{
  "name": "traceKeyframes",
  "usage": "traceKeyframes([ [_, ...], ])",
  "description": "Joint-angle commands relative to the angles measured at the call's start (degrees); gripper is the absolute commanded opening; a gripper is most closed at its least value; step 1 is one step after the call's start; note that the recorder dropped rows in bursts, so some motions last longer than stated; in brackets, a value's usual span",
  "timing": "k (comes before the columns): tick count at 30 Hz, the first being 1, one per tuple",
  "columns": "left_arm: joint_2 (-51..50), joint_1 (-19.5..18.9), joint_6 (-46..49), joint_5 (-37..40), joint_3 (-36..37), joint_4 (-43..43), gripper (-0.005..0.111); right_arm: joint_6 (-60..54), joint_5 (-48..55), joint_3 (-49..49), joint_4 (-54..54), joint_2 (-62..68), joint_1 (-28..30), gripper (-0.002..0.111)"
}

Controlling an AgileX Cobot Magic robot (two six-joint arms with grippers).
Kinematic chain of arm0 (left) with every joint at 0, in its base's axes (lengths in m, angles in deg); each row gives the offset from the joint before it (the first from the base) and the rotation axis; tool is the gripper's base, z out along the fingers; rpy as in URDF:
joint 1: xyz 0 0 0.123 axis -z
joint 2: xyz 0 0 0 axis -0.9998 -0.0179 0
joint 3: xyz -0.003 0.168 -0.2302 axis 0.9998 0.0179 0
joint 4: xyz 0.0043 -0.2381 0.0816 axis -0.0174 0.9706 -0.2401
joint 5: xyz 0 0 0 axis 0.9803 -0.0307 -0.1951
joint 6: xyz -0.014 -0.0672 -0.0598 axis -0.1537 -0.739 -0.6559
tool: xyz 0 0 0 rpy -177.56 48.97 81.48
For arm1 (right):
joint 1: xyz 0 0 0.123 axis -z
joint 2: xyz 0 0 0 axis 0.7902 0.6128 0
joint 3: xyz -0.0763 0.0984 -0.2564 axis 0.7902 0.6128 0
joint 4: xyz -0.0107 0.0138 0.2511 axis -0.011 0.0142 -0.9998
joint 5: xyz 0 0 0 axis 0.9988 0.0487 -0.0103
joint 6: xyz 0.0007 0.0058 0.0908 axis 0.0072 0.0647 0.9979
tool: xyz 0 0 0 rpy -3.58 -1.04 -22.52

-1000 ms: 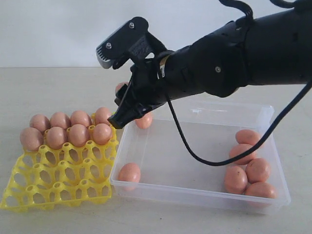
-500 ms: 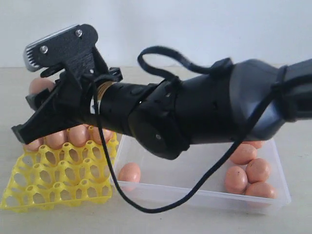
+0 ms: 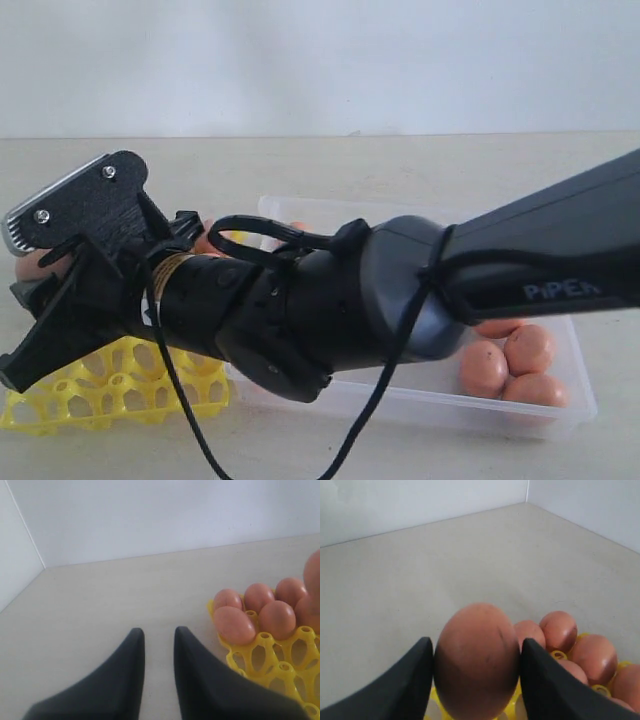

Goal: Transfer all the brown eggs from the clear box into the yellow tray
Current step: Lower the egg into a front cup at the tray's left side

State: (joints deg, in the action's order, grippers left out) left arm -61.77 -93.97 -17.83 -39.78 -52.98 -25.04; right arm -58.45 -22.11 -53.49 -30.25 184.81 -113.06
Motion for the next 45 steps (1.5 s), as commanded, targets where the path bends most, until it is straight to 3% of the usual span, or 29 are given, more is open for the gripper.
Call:
traceKeyframes([
  [1, 0.1, -0.1, -0.1, -0.1, 0.2, 0.1, 0.022, 2.5, -1.3, -3.6, 3.2, 2.8, -0.5, 0.0],
  [32, 0.1, -0.1, -0.1, -0.1, 0.2, 0.1, 0.022, 5.1, 4.5, -19.8, 7.8, 17.6, 0.2, 0.0],
  [45, 0.1, -0.1, -0.1, -0.1, 0.2, 0.1, 0.022, 5.0, 5.2, -20.5, 7.7, 19.7, 0.9, 0.0],
])
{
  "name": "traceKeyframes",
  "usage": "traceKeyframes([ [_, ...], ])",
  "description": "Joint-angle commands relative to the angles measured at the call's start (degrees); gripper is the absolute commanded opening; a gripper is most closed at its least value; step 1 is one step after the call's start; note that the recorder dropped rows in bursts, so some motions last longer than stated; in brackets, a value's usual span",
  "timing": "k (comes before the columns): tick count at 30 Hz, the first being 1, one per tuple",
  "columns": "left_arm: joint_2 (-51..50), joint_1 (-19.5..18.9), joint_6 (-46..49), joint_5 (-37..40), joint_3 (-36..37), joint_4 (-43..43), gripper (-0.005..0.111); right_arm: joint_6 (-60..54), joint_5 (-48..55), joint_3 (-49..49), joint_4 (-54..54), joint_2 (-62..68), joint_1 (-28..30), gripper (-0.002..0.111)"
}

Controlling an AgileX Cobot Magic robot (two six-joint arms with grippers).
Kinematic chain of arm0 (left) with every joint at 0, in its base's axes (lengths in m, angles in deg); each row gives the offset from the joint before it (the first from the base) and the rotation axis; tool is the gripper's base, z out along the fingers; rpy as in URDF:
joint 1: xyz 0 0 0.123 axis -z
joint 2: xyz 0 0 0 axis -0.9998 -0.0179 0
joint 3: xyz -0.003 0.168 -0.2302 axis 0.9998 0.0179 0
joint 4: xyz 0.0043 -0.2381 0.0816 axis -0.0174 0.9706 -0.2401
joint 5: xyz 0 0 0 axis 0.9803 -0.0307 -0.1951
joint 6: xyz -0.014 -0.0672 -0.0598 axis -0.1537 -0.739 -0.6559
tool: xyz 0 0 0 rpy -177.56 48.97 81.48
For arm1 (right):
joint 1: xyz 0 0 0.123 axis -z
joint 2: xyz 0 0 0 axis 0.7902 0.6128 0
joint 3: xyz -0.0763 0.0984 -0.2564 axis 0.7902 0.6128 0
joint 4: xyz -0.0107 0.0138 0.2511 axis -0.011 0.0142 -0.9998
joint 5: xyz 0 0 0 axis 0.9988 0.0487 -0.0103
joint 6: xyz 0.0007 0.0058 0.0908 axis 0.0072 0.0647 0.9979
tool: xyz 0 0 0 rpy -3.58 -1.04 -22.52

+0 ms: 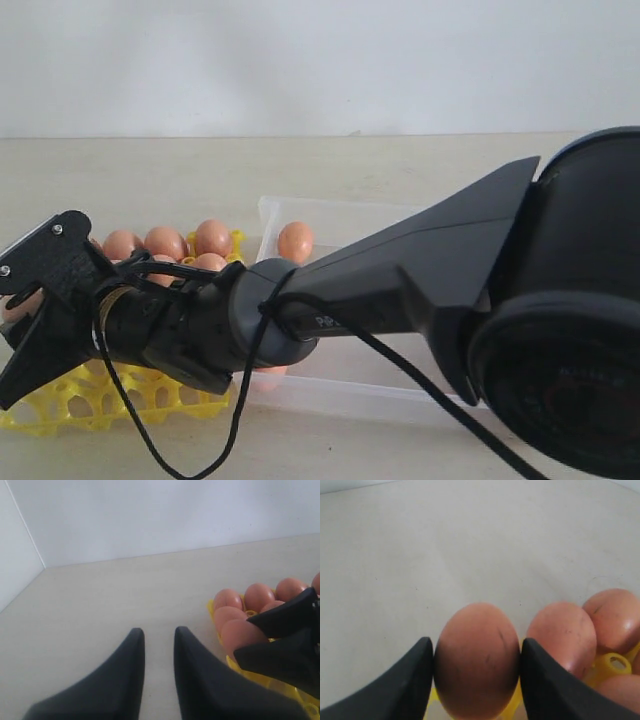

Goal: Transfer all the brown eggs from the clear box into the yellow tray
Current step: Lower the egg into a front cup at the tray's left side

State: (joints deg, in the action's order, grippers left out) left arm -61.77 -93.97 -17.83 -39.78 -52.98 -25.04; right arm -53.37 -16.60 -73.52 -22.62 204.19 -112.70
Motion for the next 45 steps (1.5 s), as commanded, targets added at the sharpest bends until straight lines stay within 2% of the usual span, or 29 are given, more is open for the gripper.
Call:
traceKeyframes([
  [1, 0.1, -0.1, -0.1, -0.1, 0.2, 0.1, 0.022, -0.1, -0.3, -0.5, 0.1, 0.3, 0.6, 0.0],
  [33, 0.1, -0.1, -0.1, -0.1, 0.2, 0.1, 0.022, 0.2, -2.3, -0.8, 0.3, 0.3, 0.3, 0.0],
  [45, 0.1, -0.1, -0.1, -0.1, 0.2, 0.1, 0.022, 1.6, 1.4, -5.2, 0.4, 2.8, 0.0, 0.0],
])
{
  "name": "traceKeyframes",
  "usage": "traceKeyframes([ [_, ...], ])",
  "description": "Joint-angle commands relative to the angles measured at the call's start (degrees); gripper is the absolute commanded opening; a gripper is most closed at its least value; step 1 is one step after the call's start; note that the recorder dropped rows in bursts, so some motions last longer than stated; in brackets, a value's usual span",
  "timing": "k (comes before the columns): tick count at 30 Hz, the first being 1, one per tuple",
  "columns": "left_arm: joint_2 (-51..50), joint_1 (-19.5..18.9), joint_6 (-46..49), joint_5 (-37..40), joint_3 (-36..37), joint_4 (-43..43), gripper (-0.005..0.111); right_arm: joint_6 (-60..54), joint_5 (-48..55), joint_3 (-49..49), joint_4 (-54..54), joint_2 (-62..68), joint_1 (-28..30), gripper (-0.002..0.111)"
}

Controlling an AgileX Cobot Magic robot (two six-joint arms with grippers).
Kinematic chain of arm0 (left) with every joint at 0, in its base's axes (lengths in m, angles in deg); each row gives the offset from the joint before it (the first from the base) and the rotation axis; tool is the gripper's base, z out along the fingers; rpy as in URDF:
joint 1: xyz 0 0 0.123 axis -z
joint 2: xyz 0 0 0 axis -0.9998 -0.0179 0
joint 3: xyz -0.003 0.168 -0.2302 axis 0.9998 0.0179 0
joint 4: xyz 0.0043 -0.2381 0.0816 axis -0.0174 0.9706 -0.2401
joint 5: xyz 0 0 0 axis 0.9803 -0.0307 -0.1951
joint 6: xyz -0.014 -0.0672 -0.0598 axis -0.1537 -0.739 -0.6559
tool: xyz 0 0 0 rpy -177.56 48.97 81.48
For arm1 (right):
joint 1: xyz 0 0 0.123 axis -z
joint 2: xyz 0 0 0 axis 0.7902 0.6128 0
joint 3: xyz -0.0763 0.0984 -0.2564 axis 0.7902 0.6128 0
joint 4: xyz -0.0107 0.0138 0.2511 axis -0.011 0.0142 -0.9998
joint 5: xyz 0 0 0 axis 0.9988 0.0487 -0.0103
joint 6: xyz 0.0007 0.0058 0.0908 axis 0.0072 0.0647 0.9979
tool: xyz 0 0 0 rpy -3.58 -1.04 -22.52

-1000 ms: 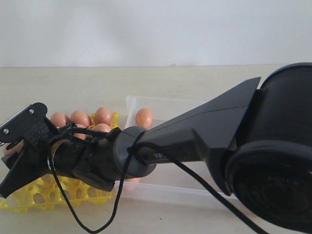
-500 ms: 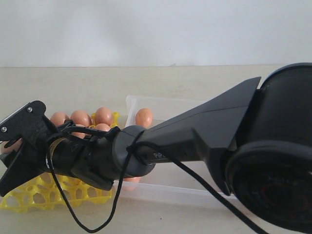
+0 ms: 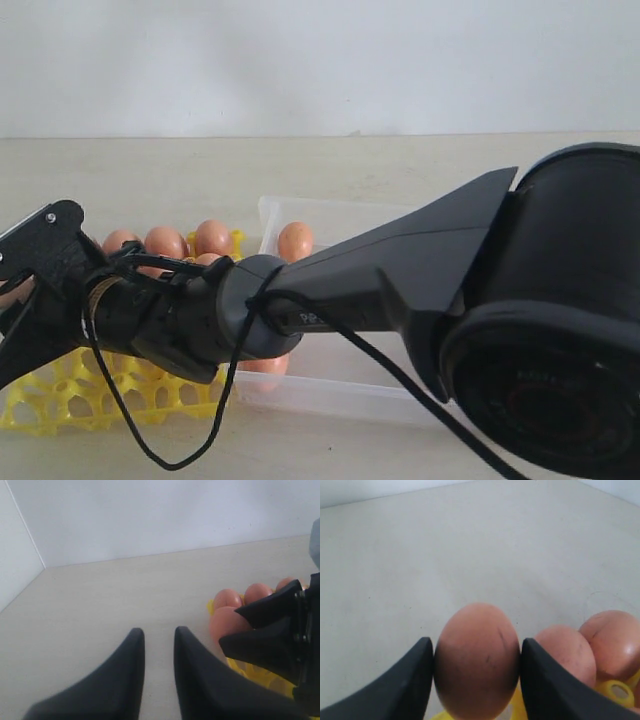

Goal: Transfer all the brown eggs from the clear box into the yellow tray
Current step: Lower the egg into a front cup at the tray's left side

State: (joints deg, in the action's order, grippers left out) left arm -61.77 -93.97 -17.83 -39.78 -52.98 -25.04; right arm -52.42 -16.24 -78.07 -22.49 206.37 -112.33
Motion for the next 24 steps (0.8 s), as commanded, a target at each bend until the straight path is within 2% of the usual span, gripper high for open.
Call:
traceKeyframes([
  [1, 0.1, -0.1, -0.1, -0.1, 0.2, 0.1, 0.022, 0.6, 1.9, -0.6, 0.3, 0.7, -0.4, 0.0],
  [18, 0.1, -0.1, -0.1, -0.1, 0.2, 0.1, 0.022, 0.5, 2.6, -0.6, 0.3, -0.3, -0.4, 0.001],
  [24, 0.1, -0.1, -0.1, -0.1, 0.2, 0.1, 0.022, 0.7, 1.1, -0.6, 0.3, -1.3, -0.4, 0.027],
])
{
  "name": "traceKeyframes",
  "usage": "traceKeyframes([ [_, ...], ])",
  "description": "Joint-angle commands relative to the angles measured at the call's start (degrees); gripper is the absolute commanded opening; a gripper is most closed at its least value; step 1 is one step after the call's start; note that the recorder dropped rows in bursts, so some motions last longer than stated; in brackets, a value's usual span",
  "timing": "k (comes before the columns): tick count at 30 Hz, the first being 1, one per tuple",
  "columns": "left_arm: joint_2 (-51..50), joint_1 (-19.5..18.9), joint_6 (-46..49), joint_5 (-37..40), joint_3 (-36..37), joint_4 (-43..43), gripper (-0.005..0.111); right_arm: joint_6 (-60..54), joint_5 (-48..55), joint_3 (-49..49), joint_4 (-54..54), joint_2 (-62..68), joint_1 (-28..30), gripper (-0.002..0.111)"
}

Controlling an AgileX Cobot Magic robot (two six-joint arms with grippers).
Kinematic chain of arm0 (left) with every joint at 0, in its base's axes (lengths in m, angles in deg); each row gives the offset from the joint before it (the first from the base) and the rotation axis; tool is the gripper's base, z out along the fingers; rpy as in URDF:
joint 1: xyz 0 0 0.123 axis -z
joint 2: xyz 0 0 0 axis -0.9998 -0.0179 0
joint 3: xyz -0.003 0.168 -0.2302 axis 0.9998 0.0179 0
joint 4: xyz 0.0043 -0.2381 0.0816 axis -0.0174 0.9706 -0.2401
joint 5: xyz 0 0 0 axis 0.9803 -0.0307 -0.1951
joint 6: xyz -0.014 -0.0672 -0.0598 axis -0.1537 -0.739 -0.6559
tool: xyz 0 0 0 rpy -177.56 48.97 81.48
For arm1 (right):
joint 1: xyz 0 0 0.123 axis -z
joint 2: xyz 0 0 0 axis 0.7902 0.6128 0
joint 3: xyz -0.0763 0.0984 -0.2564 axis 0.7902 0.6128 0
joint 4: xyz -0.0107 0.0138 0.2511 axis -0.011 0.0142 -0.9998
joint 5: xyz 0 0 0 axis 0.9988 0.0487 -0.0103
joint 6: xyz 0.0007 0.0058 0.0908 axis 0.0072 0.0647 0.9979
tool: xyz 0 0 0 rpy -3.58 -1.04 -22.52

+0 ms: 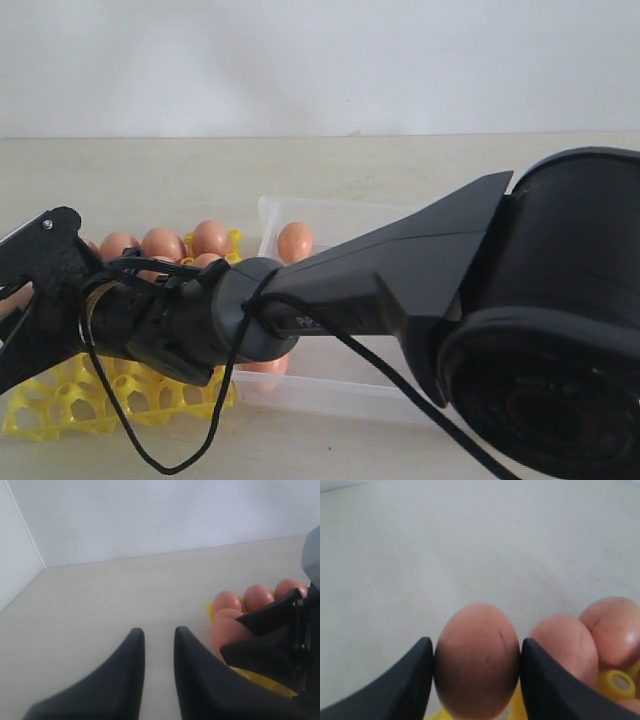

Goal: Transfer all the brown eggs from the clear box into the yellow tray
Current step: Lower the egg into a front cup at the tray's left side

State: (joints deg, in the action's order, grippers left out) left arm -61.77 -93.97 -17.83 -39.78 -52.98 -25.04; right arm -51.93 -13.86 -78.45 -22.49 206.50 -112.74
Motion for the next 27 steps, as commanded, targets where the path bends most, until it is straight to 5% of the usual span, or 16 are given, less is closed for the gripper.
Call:
traceKeyframes([
  [1, 0.1, -0.1, -0.1, -0.1, 0.2, 0.1, 0.022, 0.2, -1.3, -0.3, 0.3, -1.4, 0.0, 0.03],
  [13, 0.1, -0.1, -0.1, -0.1, 0.2, 0.1, 0.022, -0.1, 3.0, -0.1, 0.1, -1.4, 0.0, 0.032],
  [19, 0.1, -0.1, -0.1, -0.1, 0.2, 0.1, 0.022, -0.1, 4.3, -0.1, 0.1, -1.4, 0.0, 0.062],
  [27, 0.1, -0.1, -0.1, -0.1, 0.2, 0.1, 0.022, -0.3, 5.8, -0.1, 0.1, -1.5, 0.0, 0.062],
])
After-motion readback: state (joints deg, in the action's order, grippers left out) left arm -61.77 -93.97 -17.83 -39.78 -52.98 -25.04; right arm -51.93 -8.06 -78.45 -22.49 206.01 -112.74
